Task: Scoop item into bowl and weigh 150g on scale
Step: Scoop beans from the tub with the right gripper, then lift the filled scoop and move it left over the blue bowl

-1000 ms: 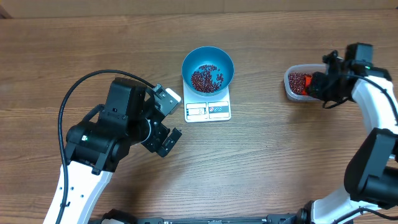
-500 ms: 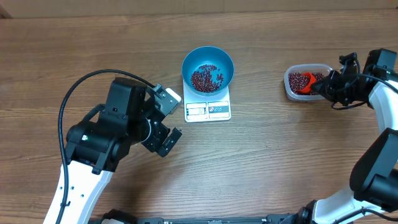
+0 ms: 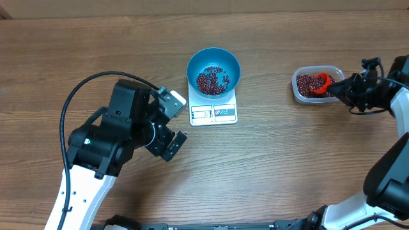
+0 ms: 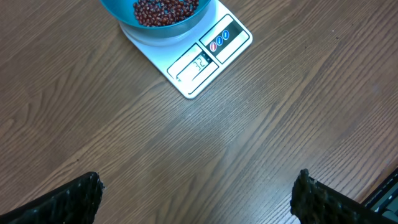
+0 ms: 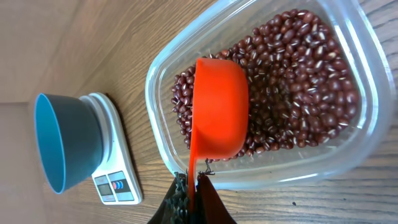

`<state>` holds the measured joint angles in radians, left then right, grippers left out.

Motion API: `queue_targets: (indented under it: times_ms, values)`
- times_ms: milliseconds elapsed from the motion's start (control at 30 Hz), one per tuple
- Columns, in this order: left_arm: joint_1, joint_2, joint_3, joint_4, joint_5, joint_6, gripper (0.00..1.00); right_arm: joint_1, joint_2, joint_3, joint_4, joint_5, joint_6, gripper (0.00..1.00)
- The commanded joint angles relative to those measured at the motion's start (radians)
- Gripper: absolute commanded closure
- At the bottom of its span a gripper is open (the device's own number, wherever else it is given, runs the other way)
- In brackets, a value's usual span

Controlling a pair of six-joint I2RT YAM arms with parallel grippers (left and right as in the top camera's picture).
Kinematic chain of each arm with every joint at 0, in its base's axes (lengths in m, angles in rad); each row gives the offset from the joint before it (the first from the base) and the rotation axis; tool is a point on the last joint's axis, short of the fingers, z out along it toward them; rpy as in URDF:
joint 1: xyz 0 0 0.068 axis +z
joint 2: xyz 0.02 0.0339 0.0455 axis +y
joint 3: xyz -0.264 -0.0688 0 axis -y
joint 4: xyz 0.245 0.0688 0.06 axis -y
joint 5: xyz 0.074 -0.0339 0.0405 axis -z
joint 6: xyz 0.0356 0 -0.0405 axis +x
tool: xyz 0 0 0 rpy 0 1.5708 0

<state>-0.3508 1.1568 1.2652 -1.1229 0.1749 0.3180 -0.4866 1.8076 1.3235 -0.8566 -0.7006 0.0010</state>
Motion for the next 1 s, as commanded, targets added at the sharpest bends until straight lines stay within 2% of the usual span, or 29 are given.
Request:
queue_targets:
  times_ms: [0,467,967]
  values:
    - [0.004,0.002,0.020,0.001,-0.006,0.019,0.01,-0.031,0.004,0.005,-0.002,-0.064,0.002,0.96]
    - [0.004,0.002,0.020,0.001,-0.006,0.019,0.00,-0.072,0.004,0.005,-0.029,-0.197,0.002,0.96]
    - [0.004,0.002,0.020,0.001,-0.006,0.019,0.01,-0.028,0.004,0.005,-0.076,-0.555,0.003,0.96]
